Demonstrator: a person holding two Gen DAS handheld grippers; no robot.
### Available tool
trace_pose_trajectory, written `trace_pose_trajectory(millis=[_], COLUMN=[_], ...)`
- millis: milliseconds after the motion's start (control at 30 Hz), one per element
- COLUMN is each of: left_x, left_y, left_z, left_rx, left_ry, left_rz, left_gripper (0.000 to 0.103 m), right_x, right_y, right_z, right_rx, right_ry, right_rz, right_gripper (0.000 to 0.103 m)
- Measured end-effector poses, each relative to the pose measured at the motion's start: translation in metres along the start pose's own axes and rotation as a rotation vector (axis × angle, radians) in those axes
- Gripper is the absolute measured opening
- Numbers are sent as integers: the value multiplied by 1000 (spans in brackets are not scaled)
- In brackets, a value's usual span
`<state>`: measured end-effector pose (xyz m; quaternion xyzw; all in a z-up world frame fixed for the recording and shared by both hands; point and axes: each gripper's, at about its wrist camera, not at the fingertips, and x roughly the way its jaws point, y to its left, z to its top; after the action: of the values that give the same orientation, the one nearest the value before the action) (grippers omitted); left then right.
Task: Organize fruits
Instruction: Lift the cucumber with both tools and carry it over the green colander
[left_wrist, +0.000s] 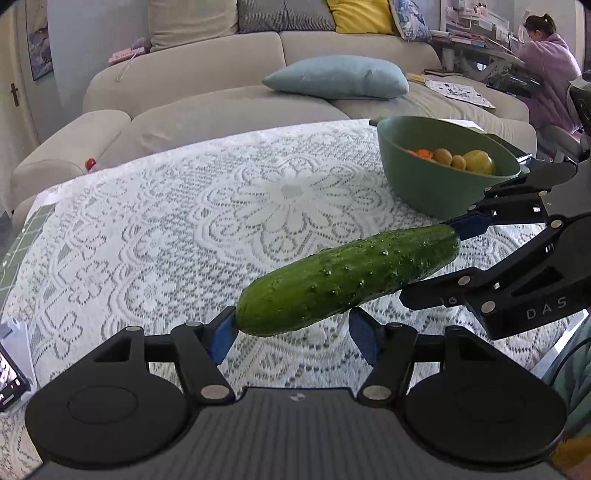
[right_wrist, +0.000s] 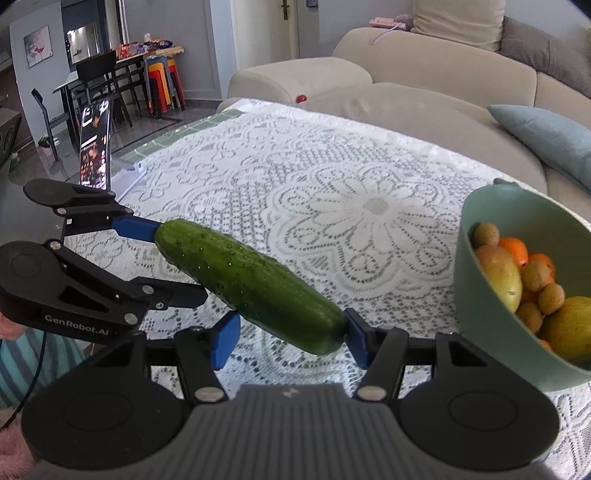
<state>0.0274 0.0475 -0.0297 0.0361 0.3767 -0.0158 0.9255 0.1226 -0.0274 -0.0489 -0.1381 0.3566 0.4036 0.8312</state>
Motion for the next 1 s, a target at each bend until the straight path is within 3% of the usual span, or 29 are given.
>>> trace_pose_trajectory(millis=[633,1000], left_x=[5,30], left_y=[-28,-58], left_z=[61,104], left_rx=[84,142], left_ry=[-78,-90], left_rz=[-19,-55], left_gripper=[75,75], right_x=[-42,-57], right_y=[-45,-93], right_z=[18,27], right_rx=[24,58], right_ry=[-121,-128], right_rz=[-93,-161], right_gripper=[59,59])
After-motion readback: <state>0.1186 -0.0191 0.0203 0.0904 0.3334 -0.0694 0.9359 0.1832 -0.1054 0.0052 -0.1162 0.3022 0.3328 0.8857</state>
